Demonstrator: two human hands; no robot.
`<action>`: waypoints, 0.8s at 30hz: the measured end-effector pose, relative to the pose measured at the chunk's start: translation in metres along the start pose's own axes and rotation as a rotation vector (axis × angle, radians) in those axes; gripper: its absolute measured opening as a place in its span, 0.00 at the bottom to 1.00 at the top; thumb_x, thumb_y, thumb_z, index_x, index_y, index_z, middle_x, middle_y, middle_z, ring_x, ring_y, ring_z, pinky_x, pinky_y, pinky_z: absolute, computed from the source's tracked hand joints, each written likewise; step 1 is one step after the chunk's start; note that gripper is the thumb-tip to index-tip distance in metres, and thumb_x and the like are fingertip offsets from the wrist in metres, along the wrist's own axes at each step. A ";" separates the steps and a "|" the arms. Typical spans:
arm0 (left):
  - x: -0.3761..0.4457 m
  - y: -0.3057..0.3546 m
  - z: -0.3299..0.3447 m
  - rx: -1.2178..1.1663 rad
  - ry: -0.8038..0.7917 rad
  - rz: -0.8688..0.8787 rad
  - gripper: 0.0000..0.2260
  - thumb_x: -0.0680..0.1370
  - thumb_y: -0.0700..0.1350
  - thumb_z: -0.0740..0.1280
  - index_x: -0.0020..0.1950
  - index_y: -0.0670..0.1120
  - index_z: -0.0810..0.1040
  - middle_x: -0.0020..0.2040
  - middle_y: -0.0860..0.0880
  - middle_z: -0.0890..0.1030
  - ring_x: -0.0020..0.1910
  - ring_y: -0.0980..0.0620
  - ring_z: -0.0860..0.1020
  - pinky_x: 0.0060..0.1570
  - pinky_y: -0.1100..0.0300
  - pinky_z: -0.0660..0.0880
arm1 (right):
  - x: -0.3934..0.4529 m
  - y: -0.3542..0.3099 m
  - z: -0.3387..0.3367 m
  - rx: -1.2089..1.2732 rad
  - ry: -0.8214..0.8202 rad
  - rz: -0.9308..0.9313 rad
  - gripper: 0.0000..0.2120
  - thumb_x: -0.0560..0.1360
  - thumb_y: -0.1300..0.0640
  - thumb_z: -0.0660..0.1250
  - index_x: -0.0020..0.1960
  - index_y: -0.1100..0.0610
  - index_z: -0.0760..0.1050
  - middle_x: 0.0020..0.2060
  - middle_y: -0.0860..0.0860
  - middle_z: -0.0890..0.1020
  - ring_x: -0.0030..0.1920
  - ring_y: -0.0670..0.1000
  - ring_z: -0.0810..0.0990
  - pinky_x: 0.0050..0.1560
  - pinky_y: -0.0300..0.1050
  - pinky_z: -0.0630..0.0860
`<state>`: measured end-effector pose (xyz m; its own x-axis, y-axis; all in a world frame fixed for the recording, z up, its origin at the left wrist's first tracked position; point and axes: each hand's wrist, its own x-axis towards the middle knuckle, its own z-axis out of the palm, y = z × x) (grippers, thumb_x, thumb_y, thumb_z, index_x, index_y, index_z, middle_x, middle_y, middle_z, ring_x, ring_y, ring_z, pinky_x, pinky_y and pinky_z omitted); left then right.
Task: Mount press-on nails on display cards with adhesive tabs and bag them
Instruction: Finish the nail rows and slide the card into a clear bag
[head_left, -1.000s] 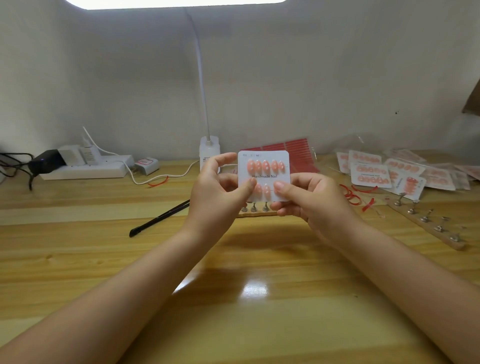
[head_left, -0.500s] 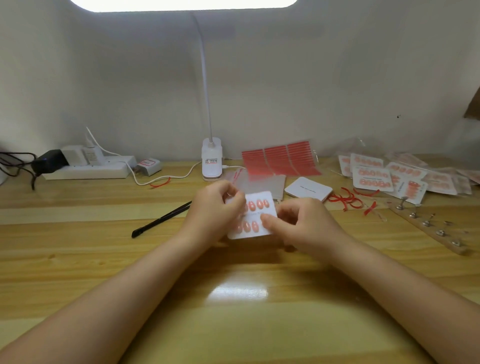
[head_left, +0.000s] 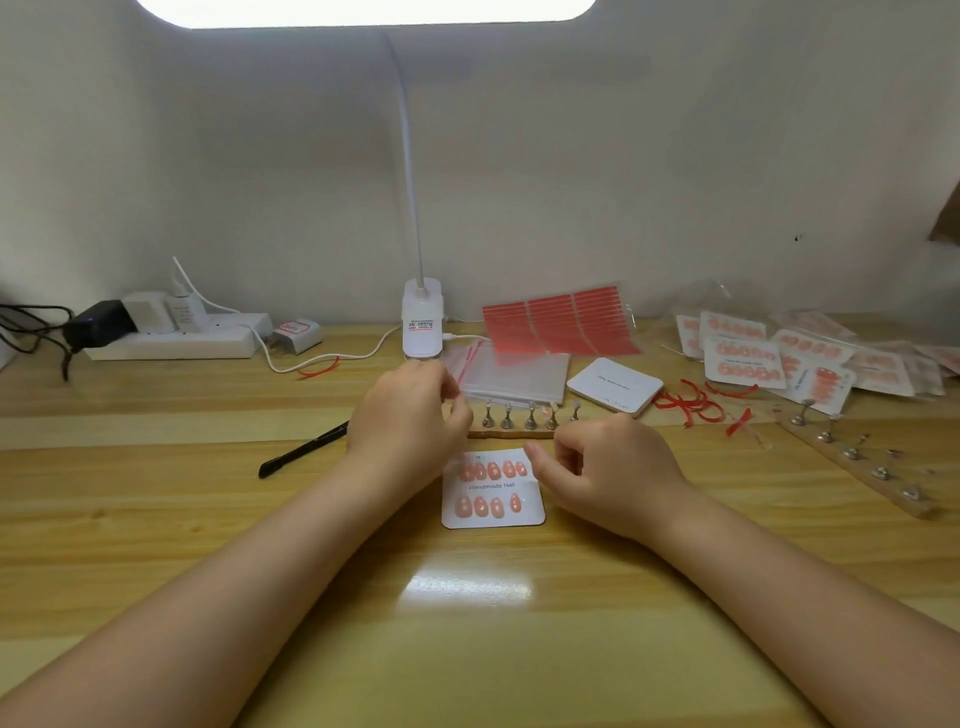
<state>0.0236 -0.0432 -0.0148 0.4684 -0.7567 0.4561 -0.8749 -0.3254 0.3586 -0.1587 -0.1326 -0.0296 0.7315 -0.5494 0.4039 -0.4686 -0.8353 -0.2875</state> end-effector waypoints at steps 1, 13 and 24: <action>0.006 -0.001 -0.001 -0.070 -0.013 -0.047 0.05 0.79 0.50 0.63 0.48 0.50 0.77 0.46 0.53 0.77 0.46 0.51 0.75 0.45 0.52 0.76 | 0.001 0.001 0.001 0.002 -0.008 0.001 0.21 0.76 0.42 0.62 0.31 0.54 0.72 0.25 0.46 0.73 0.28 0.45 0.69 0.28 0.41 0.61; 0.087 0.016 0.023 0.310 -0.400 -0.097 0.31 0.74 0.72 0.58 0.69 0.54 0.73 0.67 0.45 0.75 0.68 0.43 0.69 0.62 0.50 0.70 | 0.004 0.002 0.005 -0.011 -0.043 -0.023 0.21 0.76 0.40 0.60 0.30 0.50 0.65 0.26 0.46 0.71 0.31 0.46 0.71 0.28 0.40 0.59; 0.079 0.018 0.032 0.292 -0.432 -0.172 0.24 0.76 0.68 0.59 0.66 0.57 0.76 0.67 0.46 0.70 0.66 0.42 0.66 0.64 0.51 0.67 | 0.004 0.002 0.005 -0.010 -0.049 -0.035 0.20 0.76 0.40 0.61 0.32 0.52 0.68 0.27 0.46 0.72 0.31 0.47 0.72 0.29 0.41 0.62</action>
<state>0.0411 -0.1268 0.0018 0.5683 -0.8227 0.0129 -0.8168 -0.5622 0.1296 -0.1540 -0.1365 -0.0327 0.7710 -0.5180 0.3704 -0.4466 -0.8545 -0.2654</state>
